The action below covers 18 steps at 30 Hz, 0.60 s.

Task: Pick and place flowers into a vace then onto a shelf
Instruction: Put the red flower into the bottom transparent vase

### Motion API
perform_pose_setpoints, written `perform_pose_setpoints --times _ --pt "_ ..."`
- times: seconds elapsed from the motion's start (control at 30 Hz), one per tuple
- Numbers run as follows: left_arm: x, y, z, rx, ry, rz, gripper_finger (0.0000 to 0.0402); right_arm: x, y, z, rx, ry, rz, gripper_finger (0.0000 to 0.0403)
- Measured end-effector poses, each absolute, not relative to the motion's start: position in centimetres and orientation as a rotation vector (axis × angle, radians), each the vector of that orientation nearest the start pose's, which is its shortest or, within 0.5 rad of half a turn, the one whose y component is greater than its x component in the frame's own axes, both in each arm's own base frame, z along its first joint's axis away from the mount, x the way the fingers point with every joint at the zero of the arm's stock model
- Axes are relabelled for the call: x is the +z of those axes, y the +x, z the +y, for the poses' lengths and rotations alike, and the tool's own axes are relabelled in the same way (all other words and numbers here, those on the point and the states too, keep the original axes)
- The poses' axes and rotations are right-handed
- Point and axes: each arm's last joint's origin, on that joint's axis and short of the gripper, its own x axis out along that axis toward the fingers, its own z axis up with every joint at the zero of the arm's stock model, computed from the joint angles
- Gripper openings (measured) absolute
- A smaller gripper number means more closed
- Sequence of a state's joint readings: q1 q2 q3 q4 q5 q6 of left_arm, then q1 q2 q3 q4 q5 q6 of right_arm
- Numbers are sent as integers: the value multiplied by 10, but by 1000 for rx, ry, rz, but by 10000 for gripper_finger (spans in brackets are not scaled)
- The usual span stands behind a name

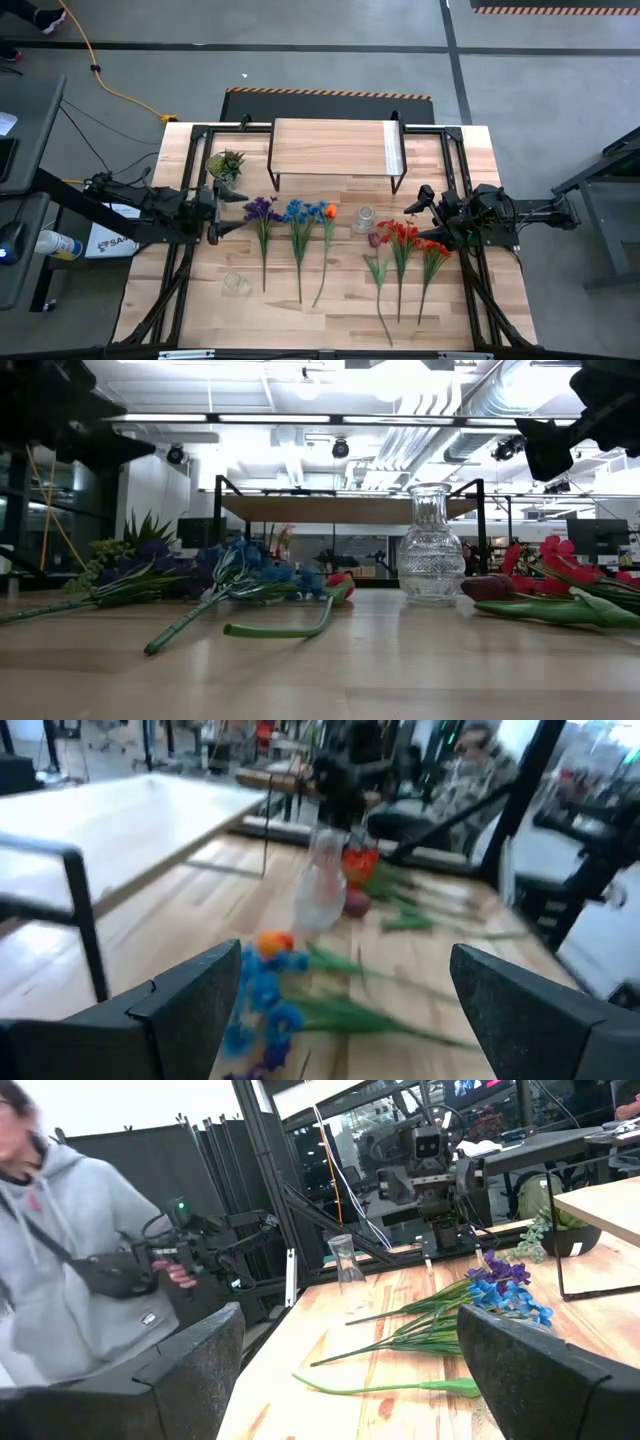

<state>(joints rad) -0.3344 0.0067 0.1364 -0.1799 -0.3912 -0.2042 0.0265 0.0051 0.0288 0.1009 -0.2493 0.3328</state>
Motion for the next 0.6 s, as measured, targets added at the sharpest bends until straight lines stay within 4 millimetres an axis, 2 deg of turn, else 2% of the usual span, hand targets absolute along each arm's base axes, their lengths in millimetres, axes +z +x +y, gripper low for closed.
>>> perform_pose_setpoints --times 0.37,0.6 --pt "216 83 -18 -31 -674 -201 390 182 94 10 293 316 -75 351" --pt "221 81 -14 52 -794 -287 390 183 95 6 167 141 -120 351"
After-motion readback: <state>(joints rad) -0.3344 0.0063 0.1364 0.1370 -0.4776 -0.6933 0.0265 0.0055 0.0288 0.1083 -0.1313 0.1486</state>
